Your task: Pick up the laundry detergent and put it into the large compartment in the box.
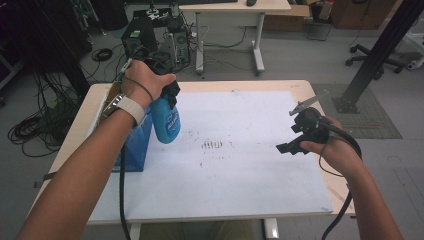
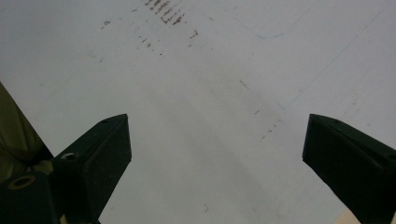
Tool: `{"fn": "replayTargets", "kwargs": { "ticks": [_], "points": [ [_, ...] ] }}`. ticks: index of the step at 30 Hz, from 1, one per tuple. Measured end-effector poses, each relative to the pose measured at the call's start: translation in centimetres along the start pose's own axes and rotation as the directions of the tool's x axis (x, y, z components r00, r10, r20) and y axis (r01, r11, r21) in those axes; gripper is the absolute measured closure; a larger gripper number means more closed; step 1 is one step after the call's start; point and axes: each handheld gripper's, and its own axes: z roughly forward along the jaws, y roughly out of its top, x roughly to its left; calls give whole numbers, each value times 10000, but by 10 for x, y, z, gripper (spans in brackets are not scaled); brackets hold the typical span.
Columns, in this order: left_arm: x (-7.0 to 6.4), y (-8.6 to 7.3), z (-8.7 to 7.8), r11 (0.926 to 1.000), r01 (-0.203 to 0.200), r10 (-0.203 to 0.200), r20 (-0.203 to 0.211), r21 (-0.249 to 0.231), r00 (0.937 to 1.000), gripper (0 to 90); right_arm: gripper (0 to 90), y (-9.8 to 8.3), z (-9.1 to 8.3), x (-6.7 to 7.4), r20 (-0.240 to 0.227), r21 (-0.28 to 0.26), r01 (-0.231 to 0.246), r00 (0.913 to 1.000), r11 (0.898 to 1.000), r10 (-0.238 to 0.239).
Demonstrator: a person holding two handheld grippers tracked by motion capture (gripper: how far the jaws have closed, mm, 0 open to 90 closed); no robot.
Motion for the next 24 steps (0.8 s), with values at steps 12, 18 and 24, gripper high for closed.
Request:
{"fn": "replayTargets", "kwargs": {
  "ticks": [12, 18, 24],
  "points": [
    [2, -3, -24, 9994, 211, -208, 85, -262, 9997, 373, 82, 0, 0, -1, -2, -13, -17, 10000, 10000, 17],
    [3, -4, -36, 9990, 294, -294, -3, -337, 9996, 373, 82, 0, 1, -2, -21, -28, 1, 10000, 10000, -2],
    [7, -5, -46, 9983, 445, -444, 47, -368, 9990, 372, 82, 0, 2, -3, -18, 8, -17, 10000, 10000, 17]
  ]
}}
